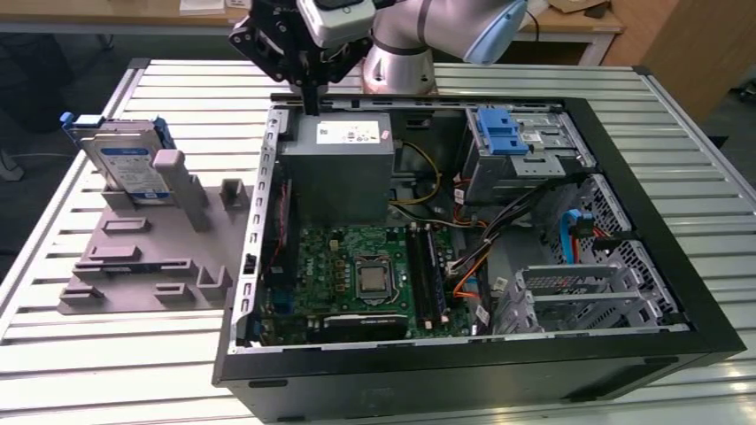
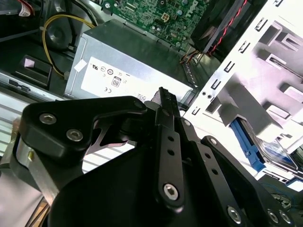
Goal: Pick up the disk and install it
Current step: 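Reach for the disk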
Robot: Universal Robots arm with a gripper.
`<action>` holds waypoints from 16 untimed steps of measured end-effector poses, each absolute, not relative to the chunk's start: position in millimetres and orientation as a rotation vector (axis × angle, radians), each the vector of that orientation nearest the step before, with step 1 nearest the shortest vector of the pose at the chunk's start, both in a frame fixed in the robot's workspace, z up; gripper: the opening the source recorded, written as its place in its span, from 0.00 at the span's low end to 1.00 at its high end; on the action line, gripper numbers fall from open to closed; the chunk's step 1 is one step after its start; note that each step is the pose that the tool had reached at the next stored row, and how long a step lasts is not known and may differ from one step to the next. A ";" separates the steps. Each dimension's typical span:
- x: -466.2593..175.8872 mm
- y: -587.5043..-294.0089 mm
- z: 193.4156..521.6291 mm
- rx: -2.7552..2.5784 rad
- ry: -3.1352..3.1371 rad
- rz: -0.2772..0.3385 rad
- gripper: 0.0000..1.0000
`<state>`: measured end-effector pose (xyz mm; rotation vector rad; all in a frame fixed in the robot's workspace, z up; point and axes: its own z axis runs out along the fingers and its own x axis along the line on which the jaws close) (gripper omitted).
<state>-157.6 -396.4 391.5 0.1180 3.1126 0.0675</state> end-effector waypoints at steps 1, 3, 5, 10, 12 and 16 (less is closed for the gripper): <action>-157.8 -396.3 391.3 0.118 3.112 0.068 0.11; -158.1 -396.3 391.3 0.118 3.112 0.068 0.11; -158.7 -396.3 391.4 0.118 3.112 0.068 0.11; -161.1 -396.4 391.4 0.118 3.112 0.068 0.11; -162.3 -396.4 391.4 0.118 3.112 0.068 0.11; -164.9 -396.4 391.3 0.118 3.112 0.068 0.11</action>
